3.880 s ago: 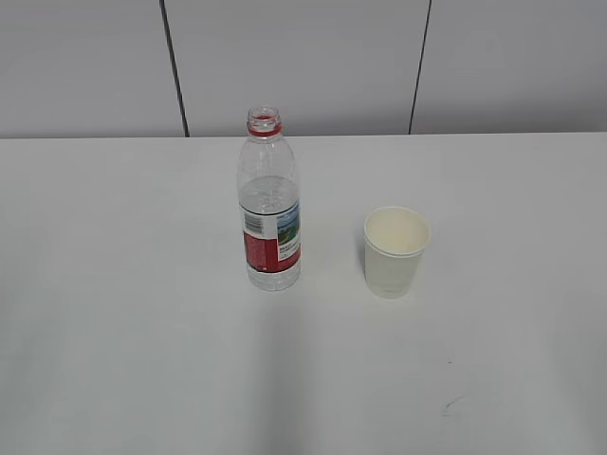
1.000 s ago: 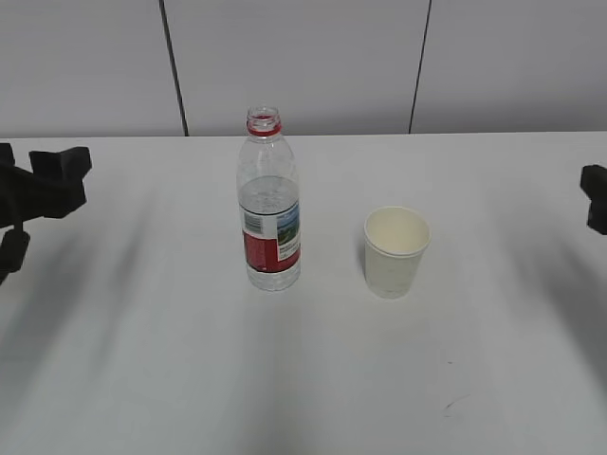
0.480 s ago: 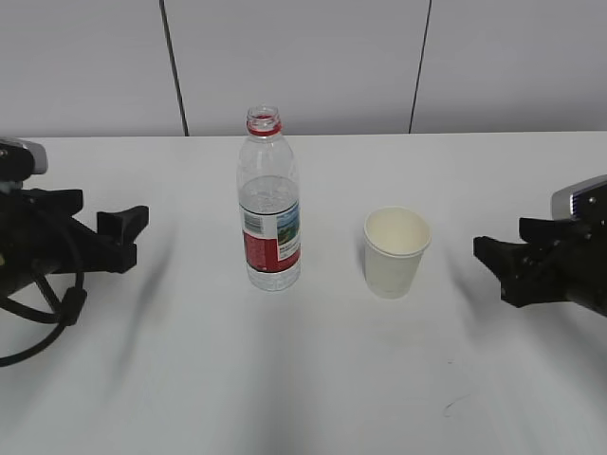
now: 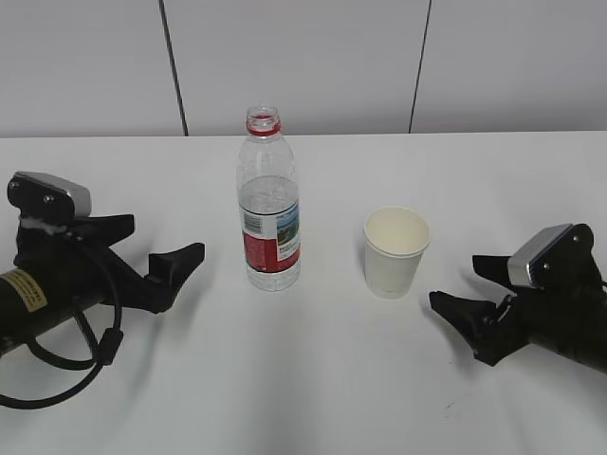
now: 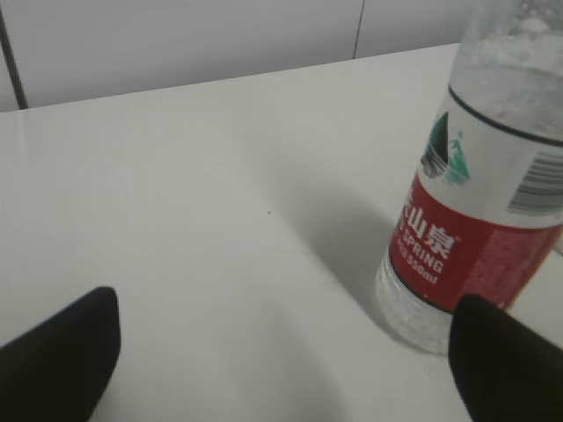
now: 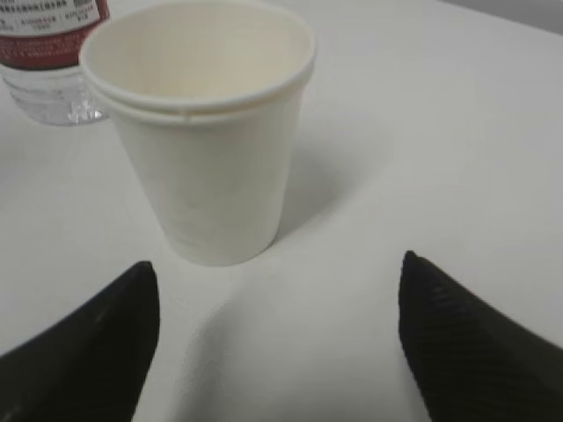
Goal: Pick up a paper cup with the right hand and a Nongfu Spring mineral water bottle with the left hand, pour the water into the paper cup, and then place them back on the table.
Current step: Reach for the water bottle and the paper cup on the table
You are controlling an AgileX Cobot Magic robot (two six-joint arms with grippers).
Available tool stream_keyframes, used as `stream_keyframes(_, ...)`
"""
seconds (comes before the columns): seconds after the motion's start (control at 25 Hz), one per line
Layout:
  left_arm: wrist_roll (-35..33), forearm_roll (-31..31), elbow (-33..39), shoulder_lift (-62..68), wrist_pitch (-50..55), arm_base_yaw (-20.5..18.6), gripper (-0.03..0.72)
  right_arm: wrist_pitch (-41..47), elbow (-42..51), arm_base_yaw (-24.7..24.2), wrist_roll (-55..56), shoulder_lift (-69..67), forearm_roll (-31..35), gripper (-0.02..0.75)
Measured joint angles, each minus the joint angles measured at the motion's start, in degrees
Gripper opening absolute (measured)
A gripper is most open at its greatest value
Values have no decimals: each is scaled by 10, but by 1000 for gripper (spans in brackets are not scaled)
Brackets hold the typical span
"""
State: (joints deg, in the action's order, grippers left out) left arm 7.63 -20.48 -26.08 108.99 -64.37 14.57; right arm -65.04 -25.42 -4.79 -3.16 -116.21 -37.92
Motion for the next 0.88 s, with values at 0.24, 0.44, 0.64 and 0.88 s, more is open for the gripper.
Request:
stream_keyframes(0.24,10,-60,-29,17,-9,1,691,-3,-5,0,-10,-25,-12,662)
stream_keyframes(0.44,55,-109,-81,55,-10,14,692,-6,-31,0,-10,-30,-50,662)
stream_keyframes(0.64,73,-136,-118,82,-9,34,692,-7,-54,0,1,-45,-67,662)
stream_keyframes(0.88,75,-144,-160,104,0,55,692,-7,-86,0,15,-78,-88,661)
